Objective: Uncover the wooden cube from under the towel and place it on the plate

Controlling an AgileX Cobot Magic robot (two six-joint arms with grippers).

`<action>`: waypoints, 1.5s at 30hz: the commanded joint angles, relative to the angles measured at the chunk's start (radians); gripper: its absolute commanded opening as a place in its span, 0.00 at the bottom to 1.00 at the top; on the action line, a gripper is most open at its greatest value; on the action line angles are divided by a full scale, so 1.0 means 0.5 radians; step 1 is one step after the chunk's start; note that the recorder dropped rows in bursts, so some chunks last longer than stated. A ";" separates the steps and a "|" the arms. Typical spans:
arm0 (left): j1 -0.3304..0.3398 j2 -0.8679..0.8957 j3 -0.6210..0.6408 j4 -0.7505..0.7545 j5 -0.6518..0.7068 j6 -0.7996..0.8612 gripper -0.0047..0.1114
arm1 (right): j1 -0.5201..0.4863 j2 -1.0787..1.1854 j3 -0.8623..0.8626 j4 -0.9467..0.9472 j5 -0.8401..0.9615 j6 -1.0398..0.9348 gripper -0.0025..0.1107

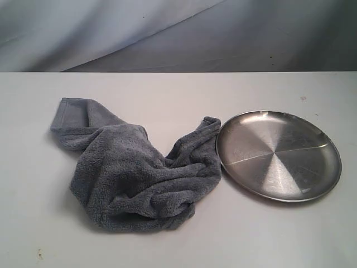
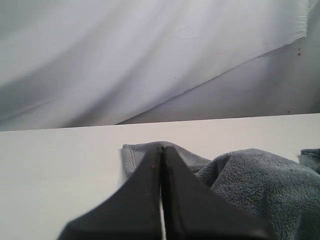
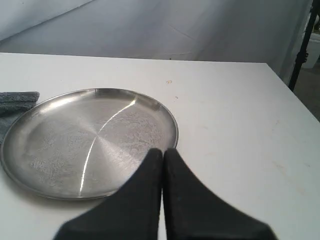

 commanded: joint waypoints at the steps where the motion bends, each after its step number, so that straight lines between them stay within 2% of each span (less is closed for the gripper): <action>1: -0.010 -0.008 0.009 -0.003 -0.001 -0.005 0.04 | 0.004 -0.013 0.007 -0.063 -0.062 -0.056 0.02; 6: -0.010 -0.008 0.009 -0.003 -0.001 -0.005 0.04 | 0.004 -0.013 0.007 -0.158 -0.227 -0.058 0.02; 14: -0.010 -0.008 0.009 -0.003 -0.001 -0.005 0.04 | 0.004 -0.013 0.007 -0.154 -0.257 -0.058 0.02; 18: -0.010 -0.008 0.009 -0.003 -0.001 -0.005 0.04 | 0.004 -0.013 0.007 0.057 -0.319 -0.050 0.02; 23: -0.010 -0.008 0.009 -0.003 -0.001 -0.005 0.04 | 0.004 -0.013 0.007 0.717 -0.584 0.010 0.02; 25: -0.010 -0.008 0.009 -0.003 -0.001 -0.005 0.04 | 0.004 -0.013 0.007 0.827 -0.594 0.005 0.02; 36: -0.010 -0.008 0.009 -0.003 -0.001 -0.005 0.04 | 0.004 -0.013 0.007 0.954 -0.575 0.054 0.02; 45: -0.010 -0.008 0.009 -0.003 -0.001 -0.005 0.04 | 0.004 -0.013 -0.318 1.005 -0.178 -0.061 0.02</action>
